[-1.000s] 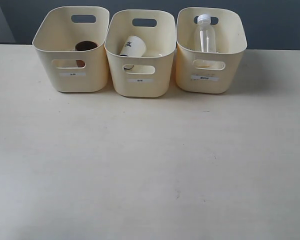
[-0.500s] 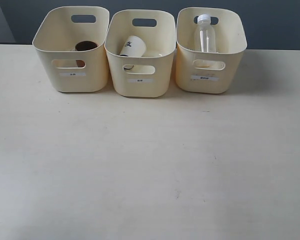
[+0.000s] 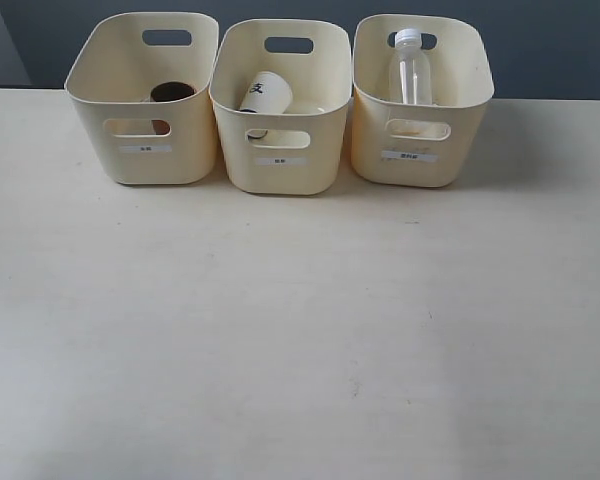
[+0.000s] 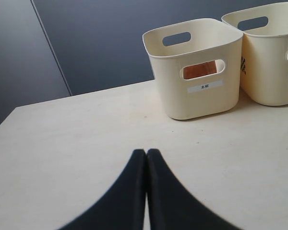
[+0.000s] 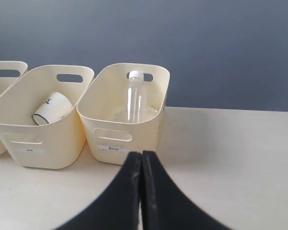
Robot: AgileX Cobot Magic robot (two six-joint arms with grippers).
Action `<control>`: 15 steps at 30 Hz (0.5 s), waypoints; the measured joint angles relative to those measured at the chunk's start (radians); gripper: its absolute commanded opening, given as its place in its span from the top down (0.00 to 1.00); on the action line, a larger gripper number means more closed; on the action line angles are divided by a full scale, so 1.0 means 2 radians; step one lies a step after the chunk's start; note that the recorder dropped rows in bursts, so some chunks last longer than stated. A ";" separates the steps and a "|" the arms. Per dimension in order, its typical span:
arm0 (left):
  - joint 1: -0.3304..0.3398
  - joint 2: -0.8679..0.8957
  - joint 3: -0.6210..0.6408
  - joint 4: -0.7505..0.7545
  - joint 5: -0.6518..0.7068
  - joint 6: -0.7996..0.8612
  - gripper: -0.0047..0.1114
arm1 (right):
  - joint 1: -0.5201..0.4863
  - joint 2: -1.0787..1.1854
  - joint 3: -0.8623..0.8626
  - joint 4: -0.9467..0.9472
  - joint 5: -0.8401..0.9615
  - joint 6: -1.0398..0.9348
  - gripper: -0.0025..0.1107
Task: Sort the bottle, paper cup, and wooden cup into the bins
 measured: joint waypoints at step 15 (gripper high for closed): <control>0.000 0.000 0.000 0.000 0.000 0.000 0.96 | 0.000 0.000 0.146 -0.123 -0.014 0.202 0.98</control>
